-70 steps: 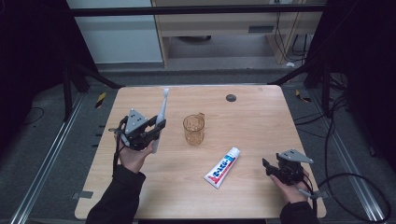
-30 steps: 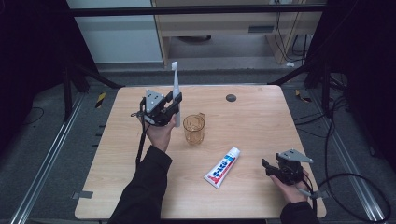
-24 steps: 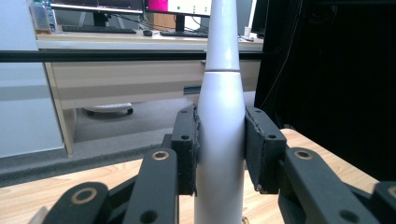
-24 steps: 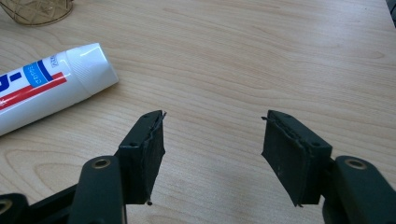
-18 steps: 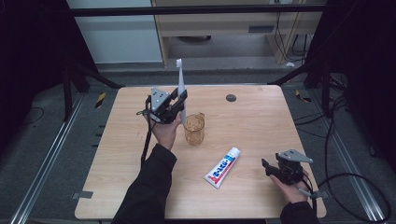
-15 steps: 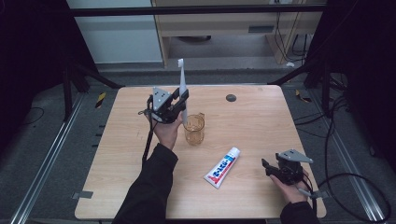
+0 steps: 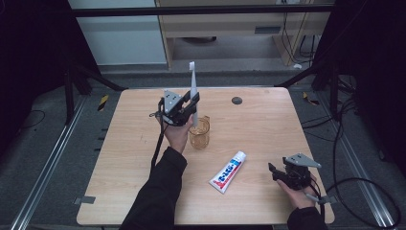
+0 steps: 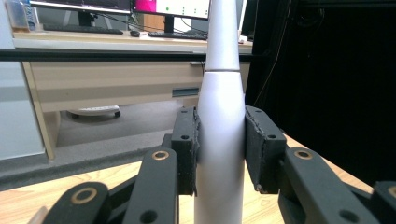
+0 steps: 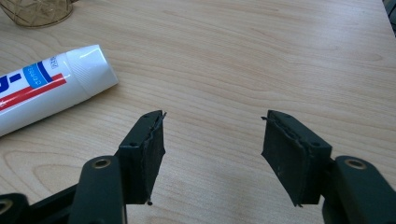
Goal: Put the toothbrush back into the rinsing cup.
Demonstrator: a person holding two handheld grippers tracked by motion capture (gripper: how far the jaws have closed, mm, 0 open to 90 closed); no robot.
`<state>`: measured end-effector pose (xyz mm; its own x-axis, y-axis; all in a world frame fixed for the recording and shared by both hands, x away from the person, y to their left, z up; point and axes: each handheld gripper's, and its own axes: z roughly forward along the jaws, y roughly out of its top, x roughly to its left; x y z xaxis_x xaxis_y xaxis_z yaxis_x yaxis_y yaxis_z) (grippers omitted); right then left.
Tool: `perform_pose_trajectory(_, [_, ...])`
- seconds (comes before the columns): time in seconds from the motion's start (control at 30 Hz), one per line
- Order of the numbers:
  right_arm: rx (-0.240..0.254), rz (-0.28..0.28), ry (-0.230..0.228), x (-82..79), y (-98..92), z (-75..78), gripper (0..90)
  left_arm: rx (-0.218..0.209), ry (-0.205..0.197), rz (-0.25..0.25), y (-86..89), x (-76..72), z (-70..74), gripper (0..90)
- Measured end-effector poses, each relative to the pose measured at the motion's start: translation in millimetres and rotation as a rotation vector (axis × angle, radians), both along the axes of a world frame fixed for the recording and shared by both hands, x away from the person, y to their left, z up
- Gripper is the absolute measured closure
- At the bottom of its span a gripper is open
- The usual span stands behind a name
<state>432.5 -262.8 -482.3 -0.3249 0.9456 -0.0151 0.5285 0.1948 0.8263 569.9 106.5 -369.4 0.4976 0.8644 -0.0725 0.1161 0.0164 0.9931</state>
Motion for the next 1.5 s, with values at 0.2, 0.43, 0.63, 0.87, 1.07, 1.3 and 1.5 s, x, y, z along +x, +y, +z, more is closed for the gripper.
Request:
perform_pose_trajectory(0.2, [-0.003,0.0,-0.002,0.0,-0.1,-0.4,38.6,0.009,0.014,-0.006,-3.1,2.3,-6.7,66.7])
perform_pose_trajectory(0.43, [-0.003,0.0,0.003,0.1,0.6,-0.6,38.7,0.019,0.041,-0.01,-2.8,4.2,-17.8,66.7])
perform_pose_trajectory(0.63, [-0.004,0.002,0.002,0.0,0.8,-0.3,38.8,0.023,0.05,-0.009,-2.4,3.9,-24.7,66.7])
perform_pose_trajectory(0.87, [-0.007,0.002,0.004,0.0,1.1,-0.7,38.9,0.032,0.068,-0.013,-1.4,3.4,-34.5,66.6])
perform_pose_trajectory(1.07, [-0.012,0.004,0.003,0.5,0.8,-1.2,39.0,0.047,0.078,-0.023,-1.3,1.3,-43.1,66.6])
perform_pose_trajectory(1.3, [-0.016,0.003,0.004,0.7,0.9,-1.5,39.1,0.056,0.087,-0.025,0.3,0.1,-48.2,66.6])
perform_pose_trajectory(1.5, [-0.014,0.003,0.002,0.3,0.9,-1.0,39.1,0.068,0.083,-0.028,0.2,-2.1,-49.4,66.6])
